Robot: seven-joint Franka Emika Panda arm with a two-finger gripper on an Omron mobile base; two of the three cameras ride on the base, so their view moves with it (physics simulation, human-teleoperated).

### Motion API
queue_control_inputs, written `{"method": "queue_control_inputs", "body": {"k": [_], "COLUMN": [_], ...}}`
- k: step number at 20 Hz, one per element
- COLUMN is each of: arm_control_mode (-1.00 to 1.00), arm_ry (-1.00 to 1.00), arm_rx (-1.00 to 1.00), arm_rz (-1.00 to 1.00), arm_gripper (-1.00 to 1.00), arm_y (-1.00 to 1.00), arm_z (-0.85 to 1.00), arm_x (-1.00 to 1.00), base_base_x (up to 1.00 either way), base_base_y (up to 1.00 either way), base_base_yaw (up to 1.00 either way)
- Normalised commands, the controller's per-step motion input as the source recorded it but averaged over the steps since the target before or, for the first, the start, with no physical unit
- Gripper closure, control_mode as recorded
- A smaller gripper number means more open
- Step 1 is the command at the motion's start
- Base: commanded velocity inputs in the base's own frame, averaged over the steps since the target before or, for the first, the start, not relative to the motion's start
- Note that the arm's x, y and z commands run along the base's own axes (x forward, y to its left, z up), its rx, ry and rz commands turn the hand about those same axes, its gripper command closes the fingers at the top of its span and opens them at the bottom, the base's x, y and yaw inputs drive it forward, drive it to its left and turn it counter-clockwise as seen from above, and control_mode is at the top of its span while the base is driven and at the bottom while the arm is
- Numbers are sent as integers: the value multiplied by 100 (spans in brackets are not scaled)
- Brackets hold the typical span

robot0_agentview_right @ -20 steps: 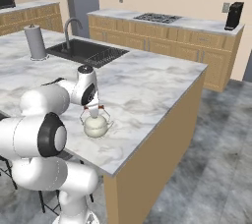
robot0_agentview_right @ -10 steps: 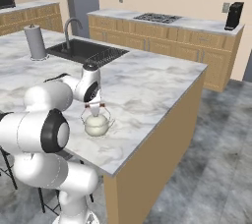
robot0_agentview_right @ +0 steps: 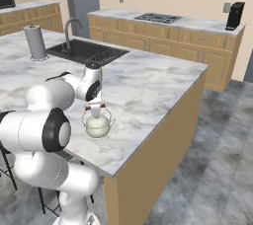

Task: The kettle is done boiling. Turn off the stove, then wait for 300 timesteps before moving the kettle to the dining table.

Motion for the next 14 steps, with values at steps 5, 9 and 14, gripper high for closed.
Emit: {"method": "queue_control_inputs", "body": {"k": [5, 9, 14], "arm_control_mode": [-100, -100, -100], "arm_ry": [6, 3, 0], "arm_rx": [0, 2, 0], "arm_rz": [0, -1, -1], "arm_gripper": [-100, -100, -100], "arm_y": [-16, -20, -14], "arm_z": [0, -1, -1], "arm_x": [-7, -20, -26], "base_base_x": [0, 0, 0], "base_base_y": [0, 0, 0], "base_base_yaw": [0, 0, 0]}}
